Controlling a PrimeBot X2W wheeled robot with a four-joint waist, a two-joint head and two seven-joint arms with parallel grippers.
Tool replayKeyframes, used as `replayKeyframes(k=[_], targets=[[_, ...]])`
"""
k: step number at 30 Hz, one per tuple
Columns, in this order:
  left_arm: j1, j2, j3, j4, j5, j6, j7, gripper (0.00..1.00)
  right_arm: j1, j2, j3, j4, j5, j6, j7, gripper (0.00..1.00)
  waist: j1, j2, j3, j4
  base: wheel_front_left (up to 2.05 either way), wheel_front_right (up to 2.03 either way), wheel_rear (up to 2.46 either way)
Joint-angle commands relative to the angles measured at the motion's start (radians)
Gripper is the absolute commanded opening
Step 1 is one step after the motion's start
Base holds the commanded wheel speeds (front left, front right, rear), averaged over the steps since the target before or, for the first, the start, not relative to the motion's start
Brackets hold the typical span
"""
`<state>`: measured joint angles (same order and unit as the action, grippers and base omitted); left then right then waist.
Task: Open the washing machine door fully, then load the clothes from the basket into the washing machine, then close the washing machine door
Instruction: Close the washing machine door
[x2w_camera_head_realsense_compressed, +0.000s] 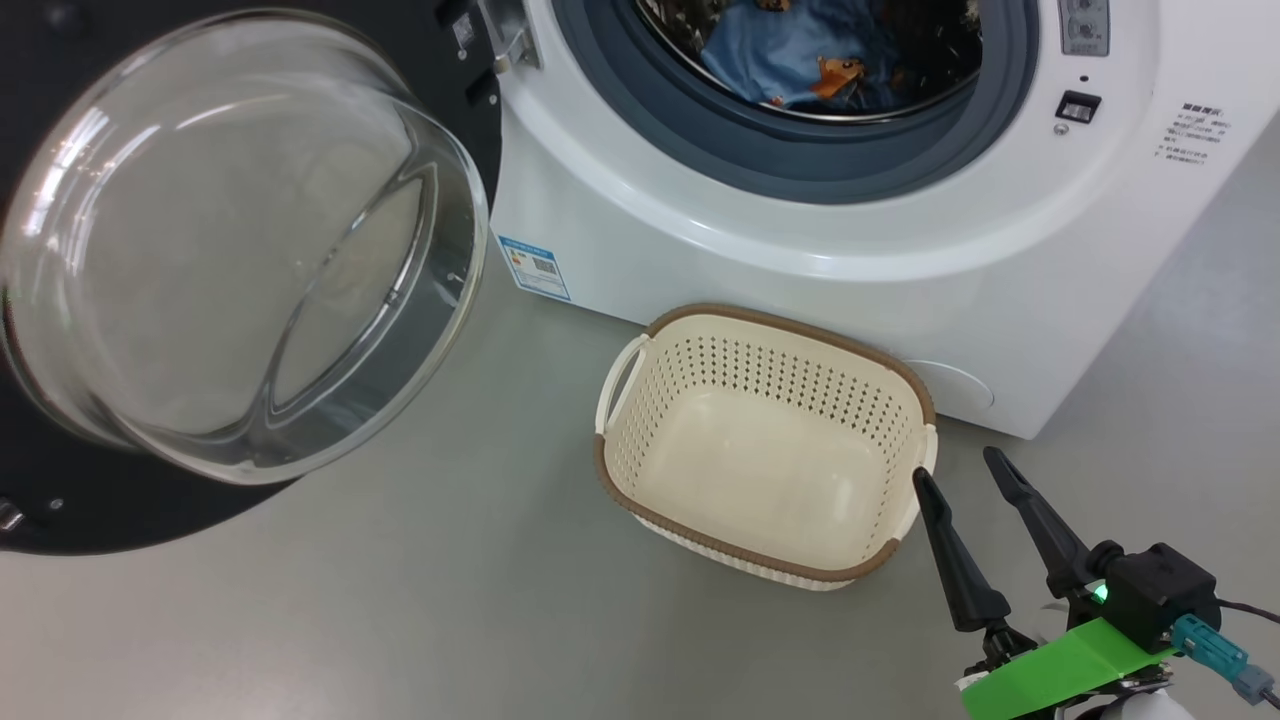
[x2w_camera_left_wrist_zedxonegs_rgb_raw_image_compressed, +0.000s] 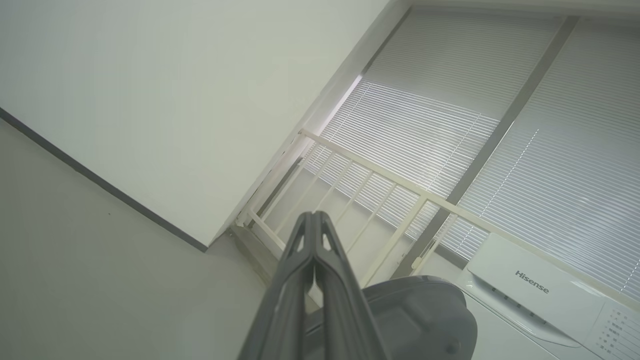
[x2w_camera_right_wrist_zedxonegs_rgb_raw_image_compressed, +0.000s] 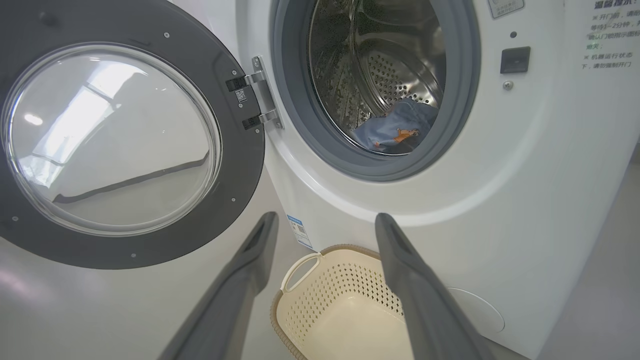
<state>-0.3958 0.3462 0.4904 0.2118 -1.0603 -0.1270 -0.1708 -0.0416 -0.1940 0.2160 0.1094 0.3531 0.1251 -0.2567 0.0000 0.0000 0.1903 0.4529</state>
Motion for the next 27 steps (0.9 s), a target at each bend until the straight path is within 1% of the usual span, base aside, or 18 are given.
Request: replayKeyframes(k=[1,3,6,9,11,12,13,14,15,16,20,27], targets=[[-0.059,0.092,0.048,0.036,-0.052,-0.003,0.039,0.00,-0.029,-0.011,0.013,-0.027,-0.002,0.006,-0.005,1.00,0.0000,0.0000,0.019,-0.010,0.00,0.00,0.00],[-0.113,0.137,0.062,0.120,-0.129,-0.003,0.116,0.00,-0.032,-0.015,0.008,-0.029,-0.003,0.006,-0.005,1.00,0.0000,0.0000,0.028,-0.011,0.00,0.00,0.00],[-0.183,0.198,0.069,0.238,-0.201,0.000,0.216,0.00,-0.037,-0.022,0.005,-0.031,-0.004,0.006,-0.005,1.00,0.0000,0.0000,0.040,-0.010,0.00,0.00,0.00],[-0.239,0.262,0.043,0.343,-0.237,0.015,0.335,0.00,-0.040,-0.028,0.006,-0.030,-0.004,0.006,-0.005,1.00,0.0000,0.0000,0.049,-0.007,0.00,0.00,0.00],[-0.268,0.302,0.016,0.406,-0.242,0.035,0.408,0.00,-0.043,-0.032,0.011,-0.030,-0.004,0.006,-0.005,1.00,0.0000,0.0000,0.057,-0.005,0.00,0.00,0.00],[-0.284,0.316,0.005,0.433,-0.246,0.044,0.440,0.00,-0.045,-0.035,0.013,-0.030,-0.005,0.006,-0.005,1.00,0.0000,0.0000,0.059,-0.003,0.00,0.00,0.00],[-0.284,0.316,0.005,0.433,-0.246,0.044,0.440,0.00,-0.045,-0.035,0.013,-0.030,-0.005,0.006,-0.005,1.00,0.0000,0.0000,0.059,-0.003,0.00,0.00,0.00],[-0.301,0.328,-0.003,0.459,-0.254,0.054,0.473,0.00,-0.046,-0.038,0.013,-0.031,-0.005,0.006,-0.005,1.00,0.0000,0.0000,0.062,-0.002,0.00,0.00,0.00],[-0.327,0.352,-0.022,0.501,-0.259,0.071,0.530,0.00,-0.048,-0.043,0.014,-0.033,-0.006,0.006,-0.005,1.00,0.0000,0.0000,0.069,0.001,0.00,0.00,0.00],[-0.327,0.352,-0.022,0.501,-0.259,0.071,0.530,0.00,-0.048,-0.043,0.014,-0.033,-0.006,0.006,-0.005,1.00,0.0000,0.0000,0.069,0.001,0.00,0.00,0.00],[-0.371,0.374,-0.050,0.555,-0.281,0.095,0.638,0.00,-0.047,-0.054,0.010,-0.036,-0.007,0.006,-0.005,1.00,0.0000,0.0000,0.080,0.009,0.00,0.00,0.00],[-0.387,0.372,-0.074,0.578,-0.317,0.143,0.774,0.00,-0.047,-0.068,0.008,-0.040,-0.009,0.006,-0.005,1.00,0.0000,0.0000,0.097,0.014,0.00,0.00,0.00]])
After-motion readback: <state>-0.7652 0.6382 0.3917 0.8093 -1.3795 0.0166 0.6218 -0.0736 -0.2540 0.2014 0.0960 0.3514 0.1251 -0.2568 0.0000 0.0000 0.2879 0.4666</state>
